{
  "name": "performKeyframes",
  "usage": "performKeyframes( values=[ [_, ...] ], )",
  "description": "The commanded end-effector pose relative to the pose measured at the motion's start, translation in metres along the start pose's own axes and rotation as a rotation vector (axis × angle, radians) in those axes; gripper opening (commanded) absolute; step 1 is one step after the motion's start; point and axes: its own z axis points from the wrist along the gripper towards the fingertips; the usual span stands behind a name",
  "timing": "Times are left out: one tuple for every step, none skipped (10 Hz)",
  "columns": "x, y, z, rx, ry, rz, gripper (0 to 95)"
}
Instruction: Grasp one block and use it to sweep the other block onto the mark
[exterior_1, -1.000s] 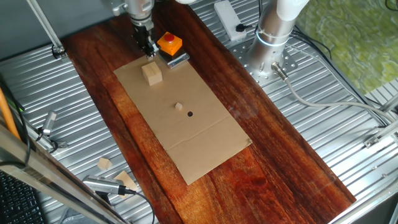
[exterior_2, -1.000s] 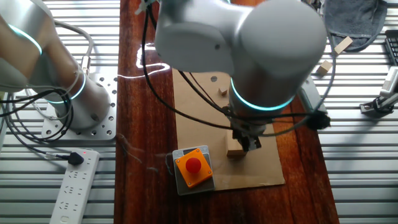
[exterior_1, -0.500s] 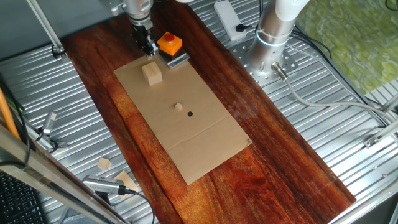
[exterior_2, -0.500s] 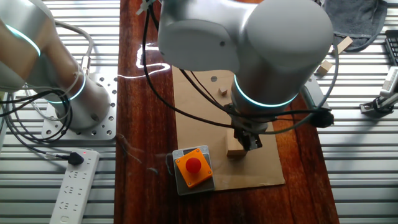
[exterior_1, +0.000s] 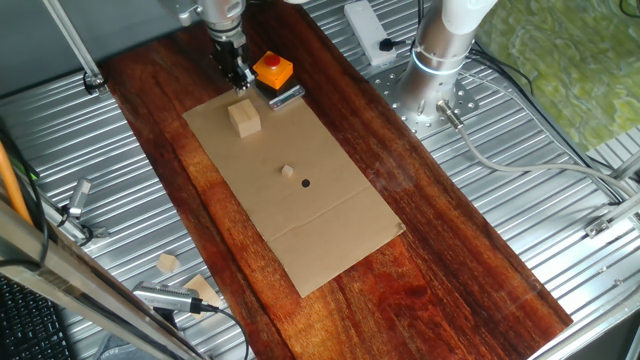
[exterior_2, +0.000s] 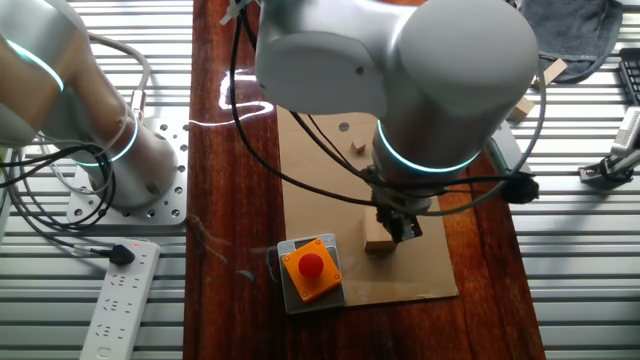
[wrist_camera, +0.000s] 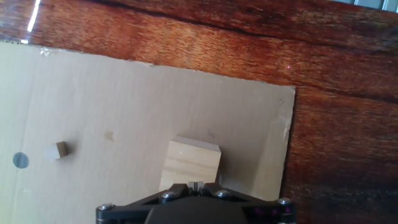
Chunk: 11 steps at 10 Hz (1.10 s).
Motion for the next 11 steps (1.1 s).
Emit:
performKeyframes(
  values=[
    [0.0000,-0.0003,0.0000,0.007,0.010,-0.009,0.0],
    [0.0000,-0.0003,0.0000,0.013,0.016,-0.037,0.0],
    [0.0000,-0.0003,0.0000,0.010,0.045,-0.095,0.0],
    [0.0000,-0.0003,0.0000,0.021,0.063,-0.133,0.0],
    [0.0000,-0.0003,0.0000,0.044,0.080,-0.150,0.0],
    [0.0000,-0.0003,0.0000,0.078,0.106,-0.171,0.0],
    [0.0000,-0.0003,0.0000,0.078,0.107,-0.194,0.0],
    [0.0000,-0.0003,0.0000,0.080,0.104,-0.196,0.0],
    [0.0000,-0.0003,0.0000,0.083,0.103,-0.181,0.0],
    [0.0000,-0.0003,0.0000,0.087,0.104,-0.164,0.0],
    [0.0000,-0.0003,0.0000,0.096,0.107,-0.158,0.0]
  ],
)
